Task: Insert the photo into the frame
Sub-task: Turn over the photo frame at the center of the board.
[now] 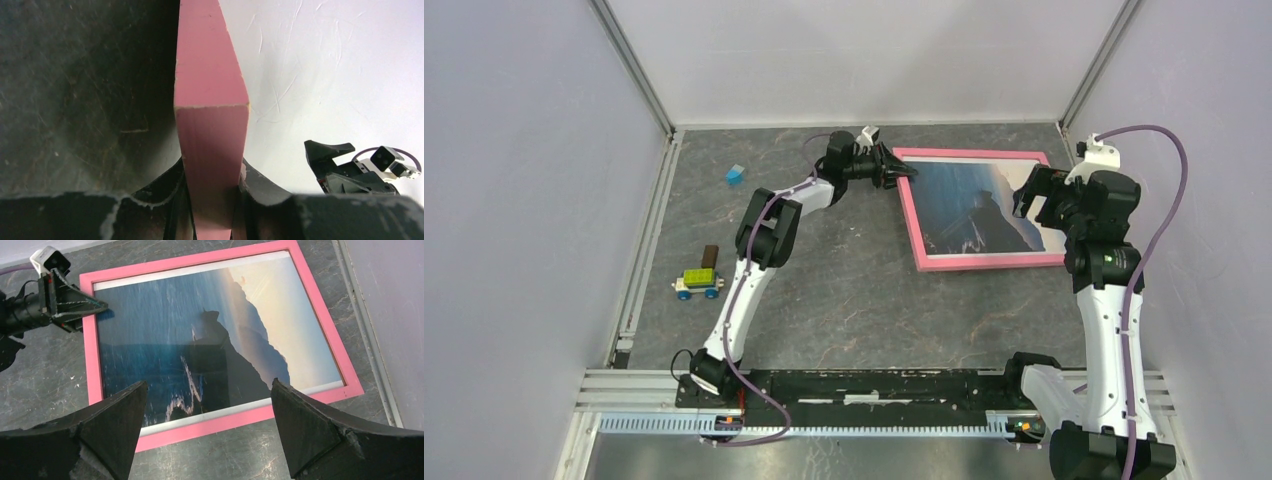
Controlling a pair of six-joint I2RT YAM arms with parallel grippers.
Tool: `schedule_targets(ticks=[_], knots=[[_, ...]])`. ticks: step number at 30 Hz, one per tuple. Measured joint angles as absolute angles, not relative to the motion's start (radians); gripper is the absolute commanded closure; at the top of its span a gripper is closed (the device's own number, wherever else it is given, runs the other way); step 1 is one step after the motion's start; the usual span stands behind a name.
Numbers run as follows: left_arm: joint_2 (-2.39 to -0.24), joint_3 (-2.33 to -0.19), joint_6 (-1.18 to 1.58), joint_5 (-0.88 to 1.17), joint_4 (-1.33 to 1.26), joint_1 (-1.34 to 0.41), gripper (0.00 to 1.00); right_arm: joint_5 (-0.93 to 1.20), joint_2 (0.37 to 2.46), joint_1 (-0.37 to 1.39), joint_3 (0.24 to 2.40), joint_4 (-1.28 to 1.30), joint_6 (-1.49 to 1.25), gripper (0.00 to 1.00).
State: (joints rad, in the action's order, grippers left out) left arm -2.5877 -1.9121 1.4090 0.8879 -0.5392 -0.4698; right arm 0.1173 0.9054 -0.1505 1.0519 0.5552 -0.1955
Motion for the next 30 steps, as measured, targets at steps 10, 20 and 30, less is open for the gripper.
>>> schedule_targets(ticks=[10,20,30], knots=[[-2.745,-2.358,1.222,0.938,-0.058,-0.462,0.64,0.133,0.906,-0.15,1.05,0.556,-0.197,0.02],[-2.747,-2.45,0.87,0.642,0.471,-0.439,0.26,0.19,0.929,-0.136,1.074,0.628,-0.202,0.02],[-2.536,-2.427,0.615,0.379,0.716,-0.372,0.0,0.182,0.934,0.186,1.121,0.696,-0.194,0.02]])
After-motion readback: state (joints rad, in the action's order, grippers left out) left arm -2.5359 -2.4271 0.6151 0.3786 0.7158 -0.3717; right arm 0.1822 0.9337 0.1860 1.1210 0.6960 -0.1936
